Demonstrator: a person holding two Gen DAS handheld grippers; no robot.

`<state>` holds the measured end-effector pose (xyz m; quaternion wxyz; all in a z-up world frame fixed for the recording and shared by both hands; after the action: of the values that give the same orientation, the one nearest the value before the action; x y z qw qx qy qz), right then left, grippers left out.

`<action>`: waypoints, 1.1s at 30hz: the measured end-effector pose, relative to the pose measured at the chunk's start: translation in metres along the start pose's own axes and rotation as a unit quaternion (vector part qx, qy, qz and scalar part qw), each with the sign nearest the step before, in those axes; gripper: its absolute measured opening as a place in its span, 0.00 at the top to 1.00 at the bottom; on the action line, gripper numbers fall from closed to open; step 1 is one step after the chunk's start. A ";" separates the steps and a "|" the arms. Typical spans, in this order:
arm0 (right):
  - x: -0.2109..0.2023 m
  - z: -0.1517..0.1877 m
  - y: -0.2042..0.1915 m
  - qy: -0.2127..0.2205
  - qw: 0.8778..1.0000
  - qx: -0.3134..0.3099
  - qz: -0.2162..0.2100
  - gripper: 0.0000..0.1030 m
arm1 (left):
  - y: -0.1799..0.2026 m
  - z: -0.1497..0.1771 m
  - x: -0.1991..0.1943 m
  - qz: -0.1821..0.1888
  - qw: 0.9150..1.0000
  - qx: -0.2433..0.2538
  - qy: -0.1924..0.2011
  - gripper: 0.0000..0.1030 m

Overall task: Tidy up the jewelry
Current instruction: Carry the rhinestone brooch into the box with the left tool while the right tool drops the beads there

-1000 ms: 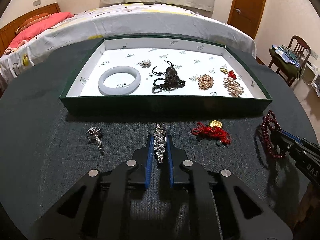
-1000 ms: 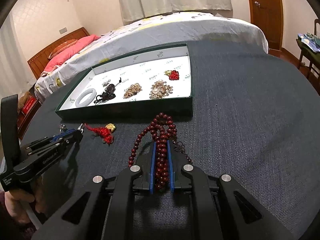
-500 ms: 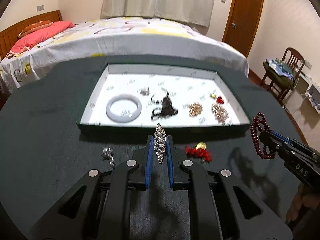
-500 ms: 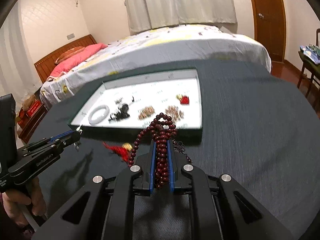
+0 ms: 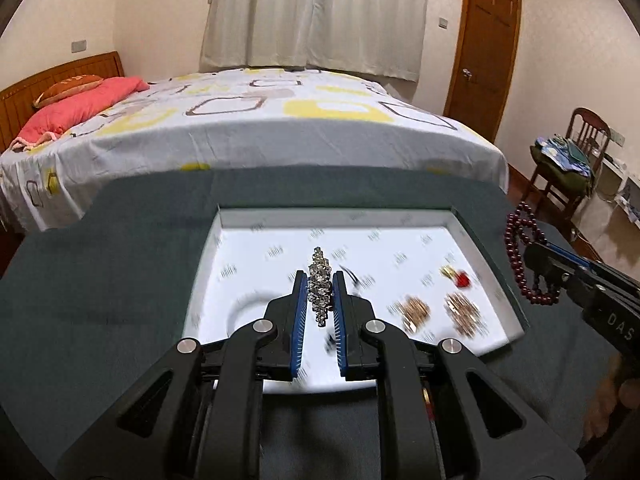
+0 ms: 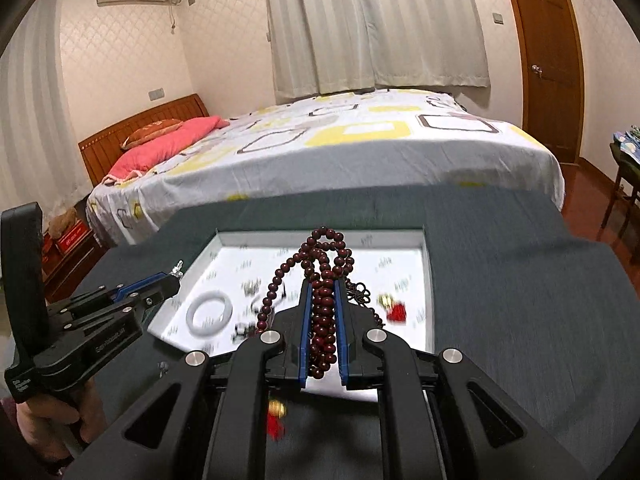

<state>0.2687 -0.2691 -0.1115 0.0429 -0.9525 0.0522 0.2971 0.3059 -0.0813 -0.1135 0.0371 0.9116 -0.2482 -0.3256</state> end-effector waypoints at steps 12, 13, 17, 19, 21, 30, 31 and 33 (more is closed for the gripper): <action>0.093 -0.006 -0.015 -0.050 0.999 -0.015 0.015 0.89 | -0.061 -0.022 0.082 -0.020 0.998 -0.023 -0.057 0.87; 0.098 -0.004 -0.015 -0.056 0.998 -0.016 0.017 0.89 | -0.065 -0.020 0.089 -0.020 0.997 -0.026 -0.064 0.87; 0.118 0.004 -0.012 -0.085 0.996 -0.013 0.023 0.89 | -0.077 -0.014 0.105 -0.024 0.995 -0.038 -0.089 0.87; 0.122 0.008 -0.012 -0.093 0.995 -0.015 0.026 0.89 | -0.082 -0.013 0.110 -0.021 0.994 -0.050 -0.096 0.87; 0.125 0.010 -0.012 -0.100 0.994 -0.016 0.028 0.89 | -0.084 -0.011 0.115 -0.017 0.992 -0.054 -0.114 0.87; 0.131 0.014 -0.010 -0.124 0.991 -0.024 0.037 0.80 | -0.084 -0.012 0.114 -0.029 0.991 -0.054 -0.118 0.55; 0.130 0.013 -0.010 -0.123 0.991 -0.023 0.037 0.73 | -0.084 -0.012 0.113 -0.031 0.991 -0.055 -0.115 0.52; 0.128 0.011 -0.009 -0.115 0.992 -0.019 0.038 0.53 | -0.083 -0.013 0.112 -0.028 0.992 -0.056 -0.111 0.52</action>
<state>0.3688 -0.2680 -0.1929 0.0192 -0.9098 0.0776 0.4073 0.4235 -0.0635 -0.1866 0.0507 0.8729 -0.2064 -0.4393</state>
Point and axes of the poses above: each gripper's, at about its wrist camera, not at the fingertips, and x roughly the way its jaws point, y to its right, z to its underside, the point moved 5 cm from there along x, roughly the way its jaws point, and after that the axes turned 14 degrees about z, right-handed, at the moved point
